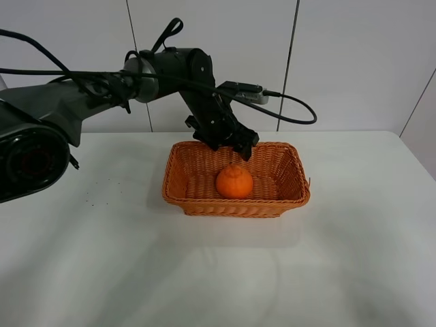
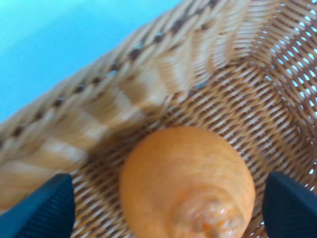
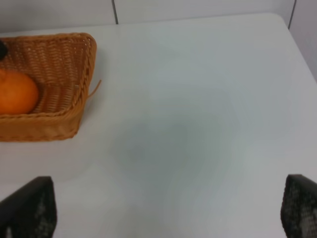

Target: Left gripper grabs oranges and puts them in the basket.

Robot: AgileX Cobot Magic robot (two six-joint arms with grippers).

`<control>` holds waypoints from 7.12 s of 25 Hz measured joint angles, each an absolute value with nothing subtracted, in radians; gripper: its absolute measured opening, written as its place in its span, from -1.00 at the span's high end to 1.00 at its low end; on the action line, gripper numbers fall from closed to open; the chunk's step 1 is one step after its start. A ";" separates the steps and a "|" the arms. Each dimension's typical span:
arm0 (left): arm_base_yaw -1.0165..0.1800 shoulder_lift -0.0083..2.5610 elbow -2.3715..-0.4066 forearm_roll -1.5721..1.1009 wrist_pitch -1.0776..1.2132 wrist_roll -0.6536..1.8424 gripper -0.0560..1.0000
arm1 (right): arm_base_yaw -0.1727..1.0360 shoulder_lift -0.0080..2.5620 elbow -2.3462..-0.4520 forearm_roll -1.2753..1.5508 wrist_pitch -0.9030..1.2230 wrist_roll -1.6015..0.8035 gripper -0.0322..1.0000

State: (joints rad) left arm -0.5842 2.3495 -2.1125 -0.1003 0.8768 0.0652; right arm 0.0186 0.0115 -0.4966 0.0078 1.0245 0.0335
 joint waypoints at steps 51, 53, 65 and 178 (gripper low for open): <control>0.009 2.154 -2.202 0.005 1.152 -0.050 -0.71 | 0.019 0.012 -0.497 0.008 1.024 0.034 -0.41; 0.009 2.141 -2.202 0.000 1.161 -0.042 -0.71 | 0.019 0.012 -0.497 0.008 1.024 0.034 -0.41; 0.009 1.874 -1.986 -0.028 1.116 0.009 -0.71 | 0.019 0.012 -0.497 0.008 1.024 0.034 -0.41; 0.008 -0.004 -0.494 0.070 1.051 -0.026 -0.69 | 0.019 0.012 -0.497 0.008 1.024 0.034 -0.41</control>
